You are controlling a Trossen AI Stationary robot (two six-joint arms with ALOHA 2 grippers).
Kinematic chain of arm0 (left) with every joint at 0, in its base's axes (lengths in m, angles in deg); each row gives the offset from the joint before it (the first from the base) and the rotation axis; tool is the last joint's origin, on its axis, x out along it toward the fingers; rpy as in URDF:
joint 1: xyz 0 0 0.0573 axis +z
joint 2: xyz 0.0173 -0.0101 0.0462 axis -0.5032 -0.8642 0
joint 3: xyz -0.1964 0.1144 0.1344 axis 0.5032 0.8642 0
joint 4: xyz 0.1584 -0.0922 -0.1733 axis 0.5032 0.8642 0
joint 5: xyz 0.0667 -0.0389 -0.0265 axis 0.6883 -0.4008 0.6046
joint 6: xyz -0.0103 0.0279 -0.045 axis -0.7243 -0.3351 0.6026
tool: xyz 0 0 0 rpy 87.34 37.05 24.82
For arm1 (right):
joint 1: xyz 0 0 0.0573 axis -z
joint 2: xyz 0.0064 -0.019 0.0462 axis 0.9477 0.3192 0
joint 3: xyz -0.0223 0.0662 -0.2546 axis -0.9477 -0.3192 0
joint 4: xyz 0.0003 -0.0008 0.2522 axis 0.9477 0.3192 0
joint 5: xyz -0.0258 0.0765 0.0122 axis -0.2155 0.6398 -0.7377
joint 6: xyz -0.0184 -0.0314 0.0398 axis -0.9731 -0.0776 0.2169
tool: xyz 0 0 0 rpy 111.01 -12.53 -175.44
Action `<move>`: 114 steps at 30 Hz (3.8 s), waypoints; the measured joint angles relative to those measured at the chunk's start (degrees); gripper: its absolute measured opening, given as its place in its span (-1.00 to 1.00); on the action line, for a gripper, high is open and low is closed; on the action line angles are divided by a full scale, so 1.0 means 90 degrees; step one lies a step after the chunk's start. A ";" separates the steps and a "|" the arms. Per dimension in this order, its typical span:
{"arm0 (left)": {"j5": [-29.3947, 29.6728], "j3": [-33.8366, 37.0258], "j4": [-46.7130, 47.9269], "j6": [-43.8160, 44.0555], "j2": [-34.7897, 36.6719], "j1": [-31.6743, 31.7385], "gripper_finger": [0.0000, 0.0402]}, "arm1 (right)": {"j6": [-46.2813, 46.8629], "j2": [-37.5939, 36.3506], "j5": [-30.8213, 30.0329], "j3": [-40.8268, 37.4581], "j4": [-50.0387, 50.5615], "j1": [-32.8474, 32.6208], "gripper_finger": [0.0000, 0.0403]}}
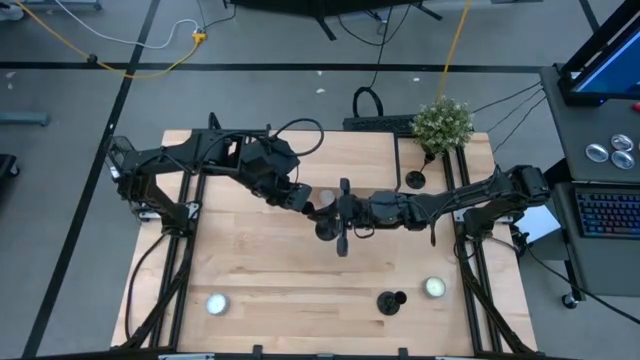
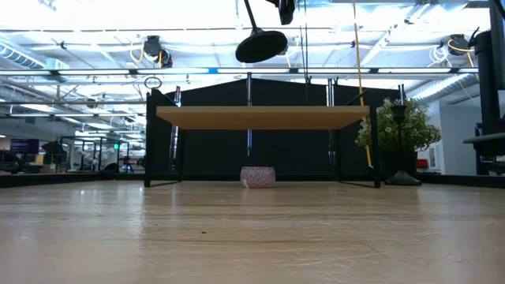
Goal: Pick & Place candle stick holders
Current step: Put the top left black candle holder on the shelf, then put the top black candle holder on the shelf
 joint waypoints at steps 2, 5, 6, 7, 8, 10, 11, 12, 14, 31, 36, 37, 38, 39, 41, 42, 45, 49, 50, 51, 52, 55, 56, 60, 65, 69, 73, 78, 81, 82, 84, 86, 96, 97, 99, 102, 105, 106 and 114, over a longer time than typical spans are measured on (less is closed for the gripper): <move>-0.0022 0.0000 -0.0037 -0.0084 0.0000 0.0037 -1.00 | 0.0034 0.0000 -0.0005 0.0000 0.0005 0.0000 -0.96; -0.0028 0.0000 -0.0137 -0.0230 0.0000 0.0099 -0.95 | 0.0075 0.0000 -0.0047 0.0000 -0.0007 0.0002 -0.96; -0.0029 0.0000 -0.0164 -0.0285 0.0000 0.0115 -0.91 | 0.0093 -0.0002 -0.0057 0.0000 -0.0007 0.0002 -0.96; -0.0034 0.0000 -0.0193 -0.0363 0.0000 0.0136 -0.85 | 0.0107 -0.0002 -0.0062 0.0000 -0.0003 0.0002 -0.96; -0.0055 0.0000 -0.0221 -0.0446 0.0000 0.0154 -0.80 | 0.0109 -0.0002 -0.0066 0.0000 0.0006 0.0002 -0.96; -0.0079 0.0000 -0.0289 -0.0568 0.0000 0.0195 -0.66 | 0.0109 -0.0002 -0.0078 0.0000 0.0032 0.0007 -0.96; -0.0096 0.0000 -0.0330 -0.0610 0.0000 0.0213 -0.59 | 0.0116 -0.0002 -0.0082 0.0000 0.0034 0.0007 -0.96; -0.0126 0.0000 -0.0369 -0.0656 0.0000 0.0232 -0.52 | 0.0145 -0.0002 -0.0087 0.0000 0.0034 0.0007 -0.96; -0.0255 0.0000 -0.0455 -0.0757 0.0000 0.0269 -0.37 | 0.0210 -0.0002 -0.0088 0.0000 0.0044 0.0013 -0.96; 0.1582 -0.0006 0.0242 -0.2582 0.0821 0.0660 0.12 | -0.0377 -0.0991 -0.1833 -0.0004 0.0805 0.0353 -0.96; 0.2357 0.0002 0.0568 -0.2719 0.1008 0.0516 0.12 | -0.0782 -0.1410 -0.2449 -0.0024 0.0822 0.1014 -0.96; 0.2511 -0.0002 0.0622 -0.2721 0.1027 0.0450 0.12 | -0.0784 -0.1451 -0.2494 -0.0034 0.0832 0.1197 -0.96; 0.2677 0.0001 0.0757 -0.2720 0.1039 0.0371 0.12 | -0.0781 -0.1466 -0.2521 -0.0031 0.0747 0.1398 -0.96; 0.2850 0.0002 0.0843 -0.2717 0.1039 0.0273 0.12 | -0.0782 -0.1472 -0.2527 -0.0022 0.0721 0.1593 -0.96; 0.3217 0.0007 0.0868 -0.2717 0.1039 0.0068 0.12 | -0.0731 -0.1465 -0.2570 -0.0022 0.0763 0.1946 -0.96; 0.3396 0.0056 0.0876 -0.2717 0.1047 -0.0035 0.12 | -0.0672 -0.1456 -0.2556 -0.0028 0.0790 0.2117 -0.96; 0.3757 0.0372 0.0753 -0.2659 0.1079 -0.0344 0.12 | -0.0370 -0.1463 -0.2516 -0.0189 0.0779 0.2577 -0.96; 0.4130 0.1083 0.0443 -0.2340 0.1307 -0.0695 0.12 | 0.0198 -0.1452 -0.2392 -0.0688 0.0562 0.3074 -0.96; 0.4215 0.1313 0.0341 -0.2244 0.1391 -0.0769 0.12 | 0.0293 -0.1450 -0.2389 -0.0834 0.0436 0.3168 -0.96; 0.4270 0.1563 0.0218 -0.2160 0.1474 -0.0829 0.12 | 0.0385 -0.1450 -0.2391 -0.0989 0.0230 0.3240 -0.96; 0.4297 0.1804 0.0038 -0.2097 0.1544 -0.0876 0.12 | 0.0449 -0.1456 -0.2392 -0.1137 0.0012 0.3307 -0.96; 0.4306 0.2498 -0.0582 -0.2008 0.1764 -0.0975 0.12 | 0.0482 -0.1462 -0.2475 -0.1549 -0.0453 0.3455 -0.96; 0.4306 0.2701 -0.0798 -0.1991 0.1842 -0.1008 0.12 | 0.0479 -0.1455 -0.2595 -0.1655 -0.0537 0.3485 -0.96; 0.4308 0.3459 -0.1716 -0.2010 0.2168 -0.1098 0.12 | 0.0408 -0.1462 -0.2900 -0.1863 -0.0777 0.3555 -0.96; 0.4286 0.4254 -0.2600 -0.2027 0.2531 -0.1137 0.12 | 0.0169 -0.1457 -0.2909 -0.1916 -0.0738 0.3554 -0.96; 0.4274 0.4711 -0.3001 -0.1880 0.2796 -0.1137 0.12 | -0.0096 -0.1460 -0.3178 -0.1916 -0.0738 0.3553 -0.96; 0.4262 0.4917 -0.3184 -0.1829 0.2920 -0.1134 0.12 | -0.0092 -0.1427 -0.3227 -0.1916 -0.0757 0.3553 -0.96; 0.4210 0.4945 -0.3167 -0.1849 0.2914 -0.1134 0.12 | 0.0150 -0.1396 -0.3392 -0.1919 -0.0564 0.3592 -0.96; 0.4204 0.4945 -0.3173 -0.1855 0.2917 -0.1134 0.12 | 0.0224 -0.1392 -0.3397 -0.1995 -0.0625 0.3633 -0.96; 0.4202 0.4945 -0.3172 -0.1857 0.2913 -0.1134 0.12 | 0.0232 -0.1394 -0.3400 -0.2045 -0.0657 0.3633 -0.96; 0.4199 0.4945 -0.3172 -0.1860 0.2913 -0.1134 0.12 | 0.0362 -0.1394 -0.3390 -0.2120 -0.0699 0.3631 -0.95; 0.4198 0.4945 -0.3172 -0.1862 0.2914 -0.1134 0.12 | 0.0542 -0.1396 -0.3397 -0.2203 -0.0742 0.3631 -0.95; 0.4078 0.4945 -0.3172 -0.1871 0.2914 -0.1134 0.12 | 0.0702 -0.1401 -0.3359 -0.2373 -0.0950 0.3628 -0.87; 0.4076 0.4945 -0.3172 -0.1872 0.2913 -0.1134 0.12 | 0.0702 -0.1392 -0.3361 -0.2380 -0.0919 0.3624 -0.85; 0.4073 0.4945 -0.3172 -0.1872 0.2912 -0.1134 0.12 | 0.0702 -0.1389 -0.3354 -0.2385 -0.0898 0.3619 -0.81; 0.4073 0.4945 -0.3172 -0.1872 0.2912 -0.1134 0.12 | 0.0699 -0.1395 -0.3153 -0.2382 -0.0899 0.3619 -0.72; 0.4072 0.4945 -0.3172 -0.1906 0.2912 -0.1134 0.12 | 0.0695 -0.1394 -0.3028 -0.2382 -0.0899 0.3616 -0.61; 0.4070 0.4945 -0.3172 -0.1910 0.2912 -0.1134 0.12 | 0.0695 -0.1394 -0.3028 -0.2382 -0.0910 0.3616 -0.57; 0.4068 0.4945 -0.3172 -0.1959 0.2912 -0.1134 0.12 | 0.0413 -0.1420 -0.3038 -0.2382 -0.0888 0.3616 -0.21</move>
